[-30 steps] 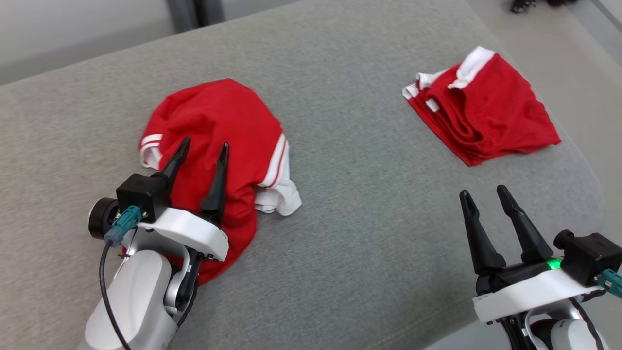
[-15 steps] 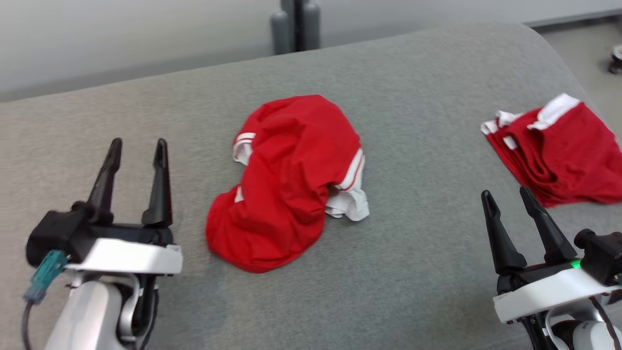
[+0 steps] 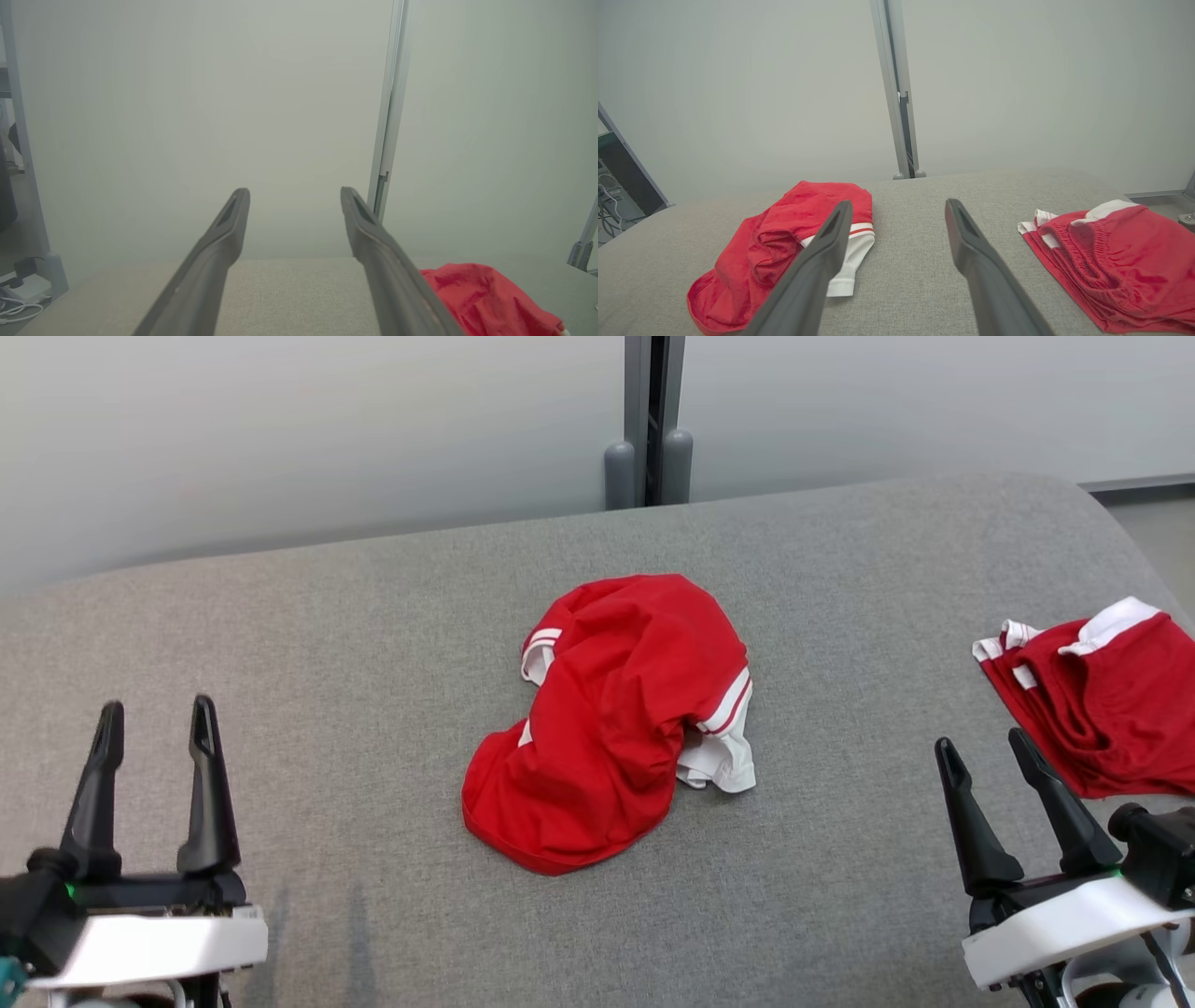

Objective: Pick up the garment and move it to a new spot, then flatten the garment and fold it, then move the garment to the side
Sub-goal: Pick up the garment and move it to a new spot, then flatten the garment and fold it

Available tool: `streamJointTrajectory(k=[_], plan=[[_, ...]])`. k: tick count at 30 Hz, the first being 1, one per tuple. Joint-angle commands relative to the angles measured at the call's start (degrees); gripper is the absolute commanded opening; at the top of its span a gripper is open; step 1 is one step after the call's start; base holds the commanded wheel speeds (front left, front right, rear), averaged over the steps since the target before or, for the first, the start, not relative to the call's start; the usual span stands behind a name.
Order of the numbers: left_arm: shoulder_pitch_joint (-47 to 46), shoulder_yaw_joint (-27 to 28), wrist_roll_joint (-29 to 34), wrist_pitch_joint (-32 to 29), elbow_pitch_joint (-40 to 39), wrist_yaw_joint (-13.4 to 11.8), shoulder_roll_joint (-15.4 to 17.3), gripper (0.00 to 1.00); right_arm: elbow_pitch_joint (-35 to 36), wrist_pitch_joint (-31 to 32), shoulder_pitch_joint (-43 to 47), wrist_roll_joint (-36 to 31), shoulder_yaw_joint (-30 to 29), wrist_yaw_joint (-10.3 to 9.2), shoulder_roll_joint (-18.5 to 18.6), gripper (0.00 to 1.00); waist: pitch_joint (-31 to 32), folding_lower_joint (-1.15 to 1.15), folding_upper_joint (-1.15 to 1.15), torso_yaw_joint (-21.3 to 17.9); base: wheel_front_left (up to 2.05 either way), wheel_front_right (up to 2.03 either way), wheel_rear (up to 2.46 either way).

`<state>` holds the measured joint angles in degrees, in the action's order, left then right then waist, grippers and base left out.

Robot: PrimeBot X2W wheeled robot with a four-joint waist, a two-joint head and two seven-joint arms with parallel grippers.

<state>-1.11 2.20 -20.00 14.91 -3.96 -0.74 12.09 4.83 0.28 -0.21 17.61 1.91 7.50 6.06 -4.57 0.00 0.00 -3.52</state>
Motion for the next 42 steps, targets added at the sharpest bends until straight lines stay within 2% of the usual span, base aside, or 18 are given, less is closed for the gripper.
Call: streamJointTrajectory(k=[1, 8, 15, 24, 42], plan=[[2.01, 0.79, 0.98, 0.14, -1.1, 0.11, -0.76, 1.0, 0.39, 0.42, 0.88, -0.13, -0.27, -0.02, 0.37, 1.0, 1.25, 0.0, 0.0, 0.22, 0.0, 0.0, 0.0], [8.32, 0.59, 4.99, 0.14, -3.78, -0.73, -3.53, 1.0, 0.82, 1.41, 3.32, -0.4, -0.66, -0.02, 0.73, 1.0, 4.4, 0.0, 0.0, 0.26, 0.0, 0.0, 0.0], [11.21, -1.12, 7.04, -0.27, -3.83, -0.56, -3.11, 1.0, 1.8, 2.35, 4.91, -0.6, -1.02, -0.02, 0.69, 1.0, 5.73, 0.0, 0.0, 0.43, 0.0, 0.0, 0.0], [12.31, -1.46, 5.54, -3.05, -2.03, 0.23, -2.08, 1.0, 2.5, 3.04, 5.98, -0.65, -1.12, -0.02, 0.82, 1.0, 6.79, 0.0, 0.0, 0.65, 0.0, 0.0, 0.0], [13.34, -1.88, 4.38, -5.98, -3.42, -0.71, -1.36, 1.0, 2.67, 3.02, 6.25, -0.78, -1.67, -0.02, 0.21, 1.0, 6.75, 0.0, 0.0, 0.84, 0.0, 0.0, 0.0]])
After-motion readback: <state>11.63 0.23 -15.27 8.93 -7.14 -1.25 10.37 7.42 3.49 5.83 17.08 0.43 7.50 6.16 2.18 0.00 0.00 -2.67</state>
